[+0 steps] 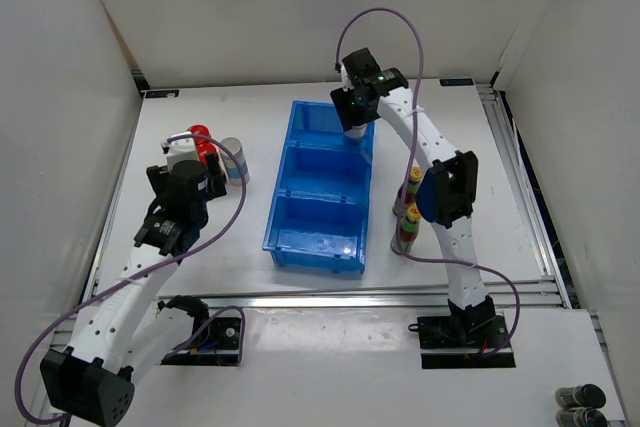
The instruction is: Organize the condiment bottles
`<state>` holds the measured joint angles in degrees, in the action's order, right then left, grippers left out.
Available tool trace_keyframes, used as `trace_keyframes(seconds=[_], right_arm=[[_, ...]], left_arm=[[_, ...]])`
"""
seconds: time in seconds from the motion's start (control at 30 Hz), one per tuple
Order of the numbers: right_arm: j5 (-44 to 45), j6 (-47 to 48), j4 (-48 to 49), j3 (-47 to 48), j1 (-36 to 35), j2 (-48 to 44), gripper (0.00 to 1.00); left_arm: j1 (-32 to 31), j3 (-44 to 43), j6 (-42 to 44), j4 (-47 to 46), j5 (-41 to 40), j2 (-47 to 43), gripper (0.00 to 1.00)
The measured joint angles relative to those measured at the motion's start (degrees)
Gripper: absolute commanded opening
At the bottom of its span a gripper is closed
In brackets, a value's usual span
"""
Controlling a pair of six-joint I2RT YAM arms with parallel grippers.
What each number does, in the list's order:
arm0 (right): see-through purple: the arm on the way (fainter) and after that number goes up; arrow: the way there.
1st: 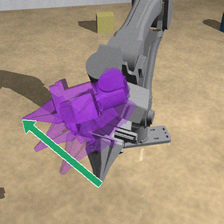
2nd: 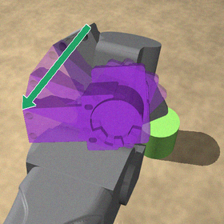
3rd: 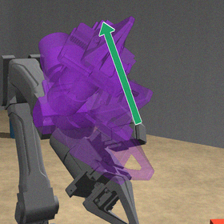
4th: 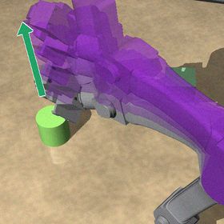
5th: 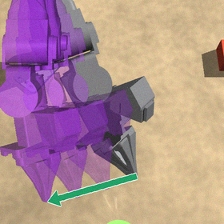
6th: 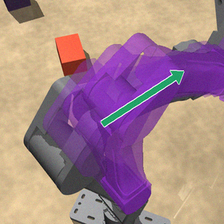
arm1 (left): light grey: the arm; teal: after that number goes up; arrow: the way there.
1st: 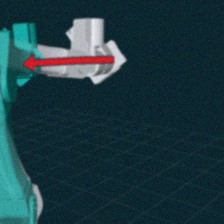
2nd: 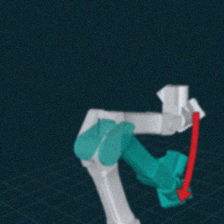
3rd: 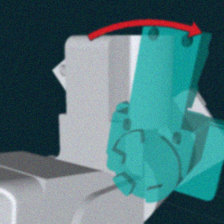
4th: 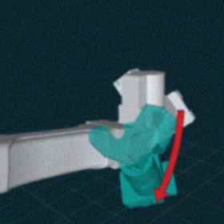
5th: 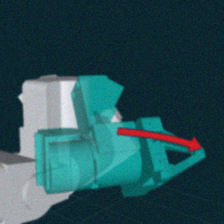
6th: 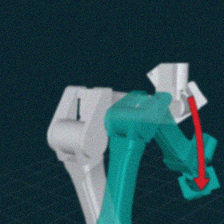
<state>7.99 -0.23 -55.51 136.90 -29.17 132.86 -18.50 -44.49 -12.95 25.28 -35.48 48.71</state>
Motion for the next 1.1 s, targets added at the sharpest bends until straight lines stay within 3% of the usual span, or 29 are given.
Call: trace_keyframes(seconds=[0.2,0.53,0.63,0.7,0.77,0.8,1.1], right_arm=[[-0.63,-0.92,-2.25,2.8,2.69,0.28,0.0],[-3.08,-0.85,-2.69,3.98,2.89,3.91,0.09],[-3.78,-0.85,-1.64,4.0,2.91,4.55,0.2],[-4.04,-0.83,-1.57,4.0,2.95,4.55,0.37],[-4.13,-0.83,-1.6,4.0,2.95,4.57,0.67],[-4.13,-0.87,-1.6,3.98,2.95,4.55,1.0],[-3.5,-2.89,1.84,1.01,2.95,1.38,1.0]], left_arm=[[-0.13,0.0,0.0,-0.02,0.39,0.72,1.0],[-0.13,0.0,0.0,-0.02,0.98,1.77,1.0],[-0.11,0.0,0.15,-0.02,1.03,1.77,1.0],[-0.13,0.0,0.24,-0.02,1.22,1.77,1.0],[-0.13,0.0,0.24,-0.02,1.46,1.77,1.0],[-0.11,0.0,0.24,-0.02,1.6,1.81,1.0],[-0.13,0.0,0.37,-0.02,4.22,3.34,1.0]])
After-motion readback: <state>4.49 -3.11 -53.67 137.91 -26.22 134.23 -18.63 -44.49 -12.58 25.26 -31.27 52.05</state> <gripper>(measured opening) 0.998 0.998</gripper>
